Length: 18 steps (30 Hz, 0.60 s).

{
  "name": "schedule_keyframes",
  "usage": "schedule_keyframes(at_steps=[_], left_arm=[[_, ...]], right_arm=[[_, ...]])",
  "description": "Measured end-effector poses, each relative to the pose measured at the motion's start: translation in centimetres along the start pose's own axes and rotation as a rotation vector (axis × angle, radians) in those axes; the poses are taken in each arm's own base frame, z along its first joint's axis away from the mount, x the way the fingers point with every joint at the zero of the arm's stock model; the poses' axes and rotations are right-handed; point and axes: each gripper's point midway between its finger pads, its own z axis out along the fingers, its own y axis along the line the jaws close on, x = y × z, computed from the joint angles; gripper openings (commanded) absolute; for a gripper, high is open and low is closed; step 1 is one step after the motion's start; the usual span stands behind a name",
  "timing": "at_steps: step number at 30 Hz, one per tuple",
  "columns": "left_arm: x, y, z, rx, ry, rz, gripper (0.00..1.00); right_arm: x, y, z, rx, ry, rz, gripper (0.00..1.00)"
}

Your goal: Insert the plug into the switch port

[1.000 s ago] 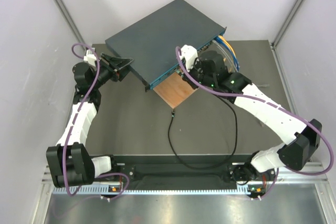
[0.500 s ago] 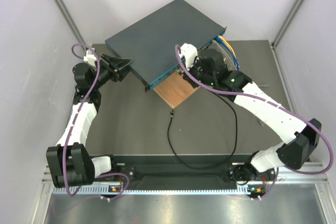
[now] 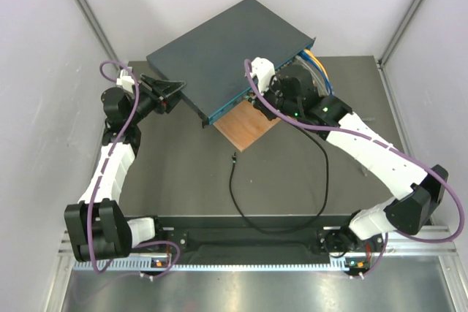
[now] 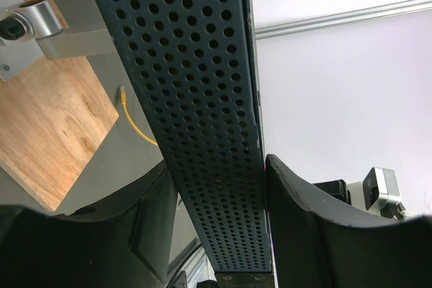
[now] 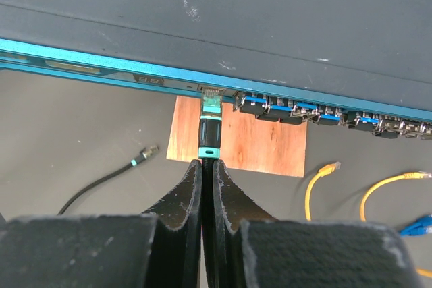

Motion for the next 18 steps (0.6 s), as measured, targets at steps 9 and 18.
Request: schedule_keyframes(at_steps=[9, 18], left_arm=[[-0.02, 0.00, 0.00, 0.000, -0.001, 0.000, 0.00], [-0.05, 0.00, 0.02, 0.000, -0.003, 0.000, 0.00]], right_arm=[[-0.02, -0.04, 0.16, 0.002, -0.005, 0.000, 0.00], [0.42, 0.00, 0.99, 0.011, -0.014, 0.007, 0.00]])
